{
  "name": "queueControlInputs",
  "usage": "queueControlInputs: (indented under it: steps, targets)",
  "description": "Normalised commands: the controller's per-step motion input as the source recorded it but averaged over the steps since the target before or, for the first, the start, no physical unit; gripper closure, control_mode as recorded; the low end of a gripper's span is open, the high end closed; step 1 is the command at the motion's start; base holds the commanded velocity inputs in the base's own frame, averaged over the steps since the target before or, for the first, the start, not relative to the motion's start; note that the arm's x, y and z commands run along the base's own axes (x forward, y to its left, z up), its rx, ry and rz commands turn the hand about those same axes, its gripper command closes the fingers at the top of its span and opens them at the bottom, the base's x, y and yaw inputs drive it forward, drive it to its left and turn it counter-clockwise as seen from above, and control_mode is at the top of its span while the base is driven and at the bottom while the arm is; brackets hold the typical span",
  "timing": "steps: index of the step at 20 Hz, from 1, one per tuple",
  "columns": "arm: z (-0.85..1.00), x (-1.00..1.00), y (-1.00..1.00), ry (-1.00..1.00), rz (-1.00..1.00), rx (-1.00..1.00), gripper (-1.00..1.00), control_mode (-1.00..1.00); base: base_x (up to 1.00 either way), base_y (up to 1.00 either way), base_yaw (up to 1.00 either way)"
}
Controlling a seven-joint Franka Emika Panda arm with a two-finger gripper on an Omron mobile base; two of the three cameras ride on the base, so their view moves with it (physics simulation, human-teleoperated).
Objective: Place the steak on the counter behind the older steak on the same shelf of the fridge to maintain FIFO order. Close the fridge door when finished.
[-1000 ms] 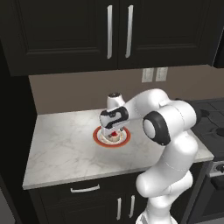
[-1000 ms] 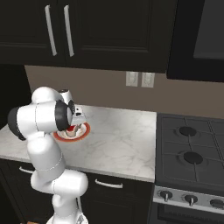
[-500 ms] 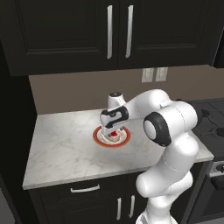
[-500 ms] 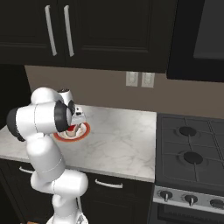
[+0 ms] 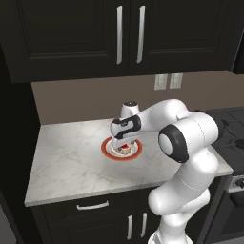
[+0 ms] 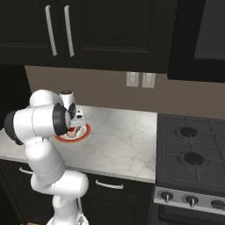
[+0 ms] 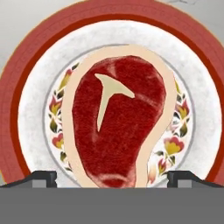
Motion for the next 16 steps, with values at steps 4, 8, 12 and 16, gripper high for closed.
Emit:
queueControlInputs:
  steps: [4, 8, 12, 16]
  targets:
    - [-0.13, -0.01, 0.00, 0.00, 0.00, 0.07, -1.00, -1.00, 0.00, 0.00, 0.00]
    - [-0.18, 0.04, 0.00, 0.00, 0.00, 0.05, -1.00, -1.00, 0.00, 0.00, 0.00]
    - [-0.26, 0.13, 0.00, 0.00, 0.00, 0.02, -1.00, -1.00, 0.00, 0.00, 0.00]
    - [-0.32, 0.28, 0.12, 0.00, 0.00, 0.01, -1.00, -1.00, 0.00, 0.00, 0.00]
